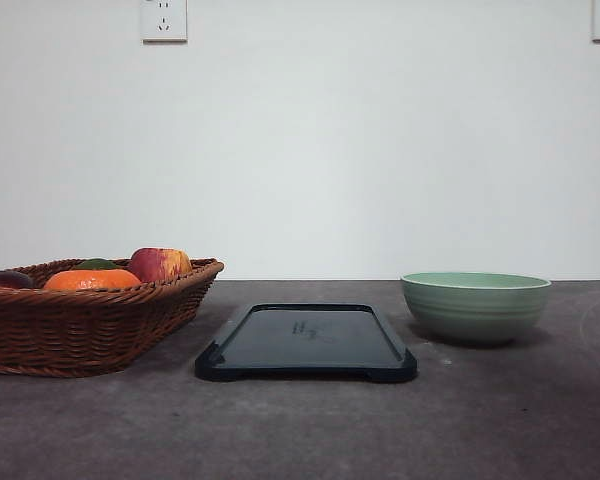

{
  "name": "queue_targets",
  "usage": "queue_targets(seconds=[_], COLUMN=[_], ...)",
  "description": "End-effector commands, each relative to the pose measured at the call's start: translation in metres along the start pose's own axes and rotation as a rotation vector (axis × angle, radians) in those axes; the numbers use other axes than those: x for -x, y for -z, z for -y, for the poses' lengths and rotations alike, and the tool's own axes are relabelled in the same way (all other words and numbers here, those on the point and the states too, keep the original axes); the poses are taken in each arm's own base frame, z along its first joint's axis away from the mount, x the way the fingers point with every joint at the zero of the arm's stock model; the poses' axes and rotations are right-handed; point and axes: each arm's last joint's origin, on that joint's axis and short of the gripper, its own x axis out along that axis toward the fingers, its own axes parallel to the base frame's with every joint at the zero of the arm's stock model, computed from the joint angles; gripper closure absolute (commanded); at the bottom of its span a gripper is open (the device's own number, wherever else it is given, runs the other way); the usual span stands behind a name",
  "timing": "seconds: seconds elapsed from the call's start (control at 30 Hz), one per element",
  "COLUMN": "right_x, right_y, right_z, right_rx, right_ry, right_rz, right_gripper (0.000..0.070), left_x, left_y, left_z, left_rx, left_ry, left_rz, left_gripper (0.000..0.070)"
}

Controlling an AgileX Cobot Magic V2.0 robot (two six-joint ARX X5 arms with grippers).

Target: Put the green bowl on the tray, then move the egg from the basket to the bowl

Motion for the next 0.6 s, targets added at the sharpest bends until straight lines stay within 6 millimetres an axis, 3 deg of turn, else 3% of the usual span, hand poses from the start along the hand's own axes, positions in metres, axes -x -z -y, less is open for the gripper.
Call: queue_targets(seconds=[0.0,0.33,0.57], right_x=[0.001,0.008,-0.007], right_y=[-0.009,-0.055,-0.078], right_z=[-0.005,-0.03,-0.044], right_rx=[-0.01,0.103,0.189], right_ry=[-0.025,-0.074,-0.083], right_rz=[0.027,0.023,-0.116], right_gripper=[0.0692,0.0693,0.0693], left_x=[0.001,0.007,0.001], left_y=[-0.008,-0.042,-0.07], left_z=[0.007,0.036,0.06], left_rx=[-0.064,-0.182,-0.275], left_ry=[0.048,-0.022,-0.087], left_rz=[0.057,-0.036,-0.16], left_gripper=[0.07,0.07,0.07])
